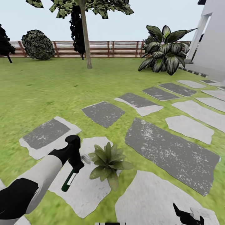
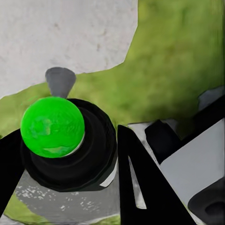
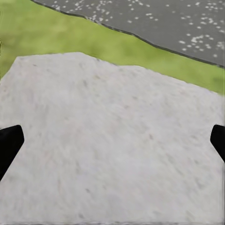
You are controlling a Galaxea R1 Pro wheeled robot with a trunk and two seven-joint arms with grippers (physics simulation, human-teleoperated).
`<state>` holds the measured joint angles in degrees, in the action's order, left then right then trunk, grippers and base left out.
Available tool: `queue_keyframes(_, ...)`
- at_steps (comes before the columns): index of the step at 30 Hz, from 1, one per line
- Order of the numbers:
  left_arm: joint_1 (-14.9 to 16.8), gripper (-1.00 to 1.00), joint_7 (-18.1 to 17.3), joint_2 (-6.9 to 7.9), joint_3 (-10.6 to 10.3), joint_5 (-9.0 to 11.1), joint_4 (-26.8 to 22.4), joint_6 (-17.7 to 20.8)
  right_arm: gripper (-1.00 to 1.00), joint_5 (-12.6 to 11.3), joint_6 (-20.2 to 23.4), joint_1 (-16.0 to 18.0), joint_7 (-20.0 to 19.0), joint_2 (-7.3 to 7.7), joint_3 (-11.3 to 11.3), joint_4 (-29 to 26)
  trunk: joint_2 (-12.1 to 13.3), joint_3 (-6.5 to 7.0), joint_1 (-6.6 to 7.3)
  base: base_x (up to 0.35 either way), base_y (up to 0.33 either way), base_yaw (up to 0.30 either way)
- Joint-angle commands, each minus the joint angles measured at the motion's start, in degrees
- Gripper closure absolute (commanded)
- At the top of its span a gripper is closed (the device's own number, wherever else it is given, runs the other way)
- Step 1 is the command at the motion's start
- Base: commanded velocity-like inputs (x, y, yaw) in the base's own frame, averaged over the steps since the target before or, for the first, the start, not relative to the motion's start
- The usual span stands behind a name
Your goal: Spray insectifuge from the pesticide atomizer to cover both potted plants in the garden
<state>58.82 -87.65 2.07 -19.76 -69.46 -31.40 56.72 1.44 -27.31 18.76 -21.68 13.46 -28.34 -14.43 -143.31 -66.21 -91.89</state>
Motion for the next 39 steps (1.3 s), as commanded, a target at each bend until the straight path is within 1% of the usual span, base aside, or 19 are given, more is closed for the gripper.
queue_keyframes(1, -1.0, 1.00, -0.4, 0.19, -0.3, -0.4, 0.1, 0.6, -1.00, 0.1, -0.1, 0.0, -0.5, -0.01, -0.5, 0.1, 0.0, -0.04, 0.04, -0.129, -0.068, 0.077)
queue_keyframes(4, -3.2, 1.00, -0.3, 0.23, -0.3, -0.5, 0.3, 0.6, -1.00, 0.1, -0.1, 0.0, -0.5, 0.00, -0.5, 0.1, 0.0, -0.04, 0.04, -0.045, -0.023, 0.027)
queue_keyframes(7, -3.7, 1.00, -0.5, 0.05, -0.2, -0.4, 0.2, 0.7, -1.00, 0.1, -0.1, 0.0, -0.5, 0.62, -0.5, 0.1, 0.0, -0.04, 0.04, -0.006, -0.003, 0.003)
queue_keyframes(9, -3.9, 1.00, -0.5, 0.63, 0.0, -0.2, 0.2, 0.7, -1.00, 0.1, -0.1, 0.0, -0.5, 1.04, -0.5, 0.1, 0.0, -0.04, 0.04, 0.000, 0.000, 0.000)
queue_keyframes(12, -4.8, 1.00, 0.1, 1.03, 1.1, -0.3, 0.1, 0.7, -1.00, 0.1, -0.1, 0.0, -0.5, 1.11, -0.4, 0.1, 0.0, -0.04, 0.04, 0.000, 0.000, 0.000)
queue_keyframes(14, -5.2, 1.00, 3.5, 1.09, 3.5, -0.4, 0.0, 0.8, -1.00, 0.1, -0.1, 0.0, -0.5, 1.12, -0.5, 0.1, 0.0, -0.04, 0.04, 0.000, 0.000, 0.000)
queue_keyframes(15, -5.3, 1.00, 6.6, 0.97, 6.1, -0.3, 0.1, 0.8, -1.00, 0.1, -0.1, 0.0, -0.5, 1.08, -0.4, 0.1, 0.0, -0.04, 0.04, 0.000, 0.000, 0.000)
queue_keyframes(16, -5.4, 1.00, 8.8, 0.87, 8.3, -0.4, 0.1, 0.8, -1.00, 0.1, -0.1, 0.0, -0.5, 1.09, -0.5, 0.1, 0.0, -0.04, 0.04, 0.000, 0.000, 0.000)
queue_keyframes(17, -5.4, 1.00, 11.9, 0.70, 12.2, -0.4, 0.2, 0.8, -1.00, 0.1, -0.1, 0.0, -0.5, 1.07, -0.4, 0.1, 0.0, -0.04, 0.04, 0.000, 0.000, 0.000)
queue_keyframes(18, -5.5, 1.00, 14.6, 0.54, 16.6, -0.5, 0.2, 0.8, -1.00, 0.1, -0.1, 0.0, -0.5, 1.11, -0.4, 0.1, 0.0, -0.04, 0.04, 0.000, 0.000, 0.000)
queue_keyframes(19, -5.5, 1.00, 15.3, 0.47, 17.6, -0.5, 0.2, 0.7, -1.00, 0.1, -0.1, 0.0, -0.5, 1.10, -0.4, 0.1, 0.0, -0.04, 0.04, 0.000, 0.000, 0.000)
queue_keyframes(21, -6.0, 1.00, 15.9, 0.40, 18.4, -0.6, 0.3, 0.6, -1.00, 0.1, -0.1, 0.0, -0.5, 1.08, -0.4, 0.1, 0.0, -0.04, 0.04, 0.003, 0.000, 0.000)
queue_keyframes(23, -6.6, 1.00, 16.1, 0.30, 18.7, -0.7, 0.3, 0.5, -1.00, 0.1, -0.1, 0.0, -0.5, 1.06, -0.5, 0.1, 0.0, -0.04, 0.04, 0.111, -0.066, 0.000)
queue_keyframes(27, -7.1, 1.00, 16.2, 0.30, 18.8, -0.5, 0.4, 0.4, -1.00, 0.1, -0.1, 0.0, -0.5, 1.06, -0.4, 0.1, 0.0, -0.04, 0.04, 0.225, -0.152, 0.000)
queue_keyframes(29, -8.6, 1.00, 16.3, 0.30, 18.7, -0.7, 0.6, 0.3, -1.00, 0.1, -0.1, 0.0, -0.5, 1.04, -0.4, 0.1, 0.0, -0.04, 0.04, 0.240, -0.165, 0.000)
queue_keyframes(32, -9.7, 1.00, 16.4, 0.37, 18.6, -0.8, 0.6, 0.2, -1.00, 0.1, -0.1, 0.0, -0.5, 1.04, -0.4, 0.1, 0.0, -0.04, 0.04, 0.189, -0.107, 0.002)
queue_keyframes(36, -10.1, 1.00, 16.3, 0.92, 18.5, -0.6, 0.7, 0.2, -1.00, 0.1, -0.1, 0.0, -0.5, 0.98, -0.4, 0.1, 0.0, -0.04, 0.04, 0.030, -0.014, 0.142)
queue_keyframes(39, -11.7, 1.00, 16.4, 1.37, 18.5, -0.7, 0.8, 0.0, -1.00, 0.1, -0.1, 0.0, -0.5, 0.97, -0.4, 0.1, 0.0, -0.04, 0.04, 0.003, -0.001, 0.076)
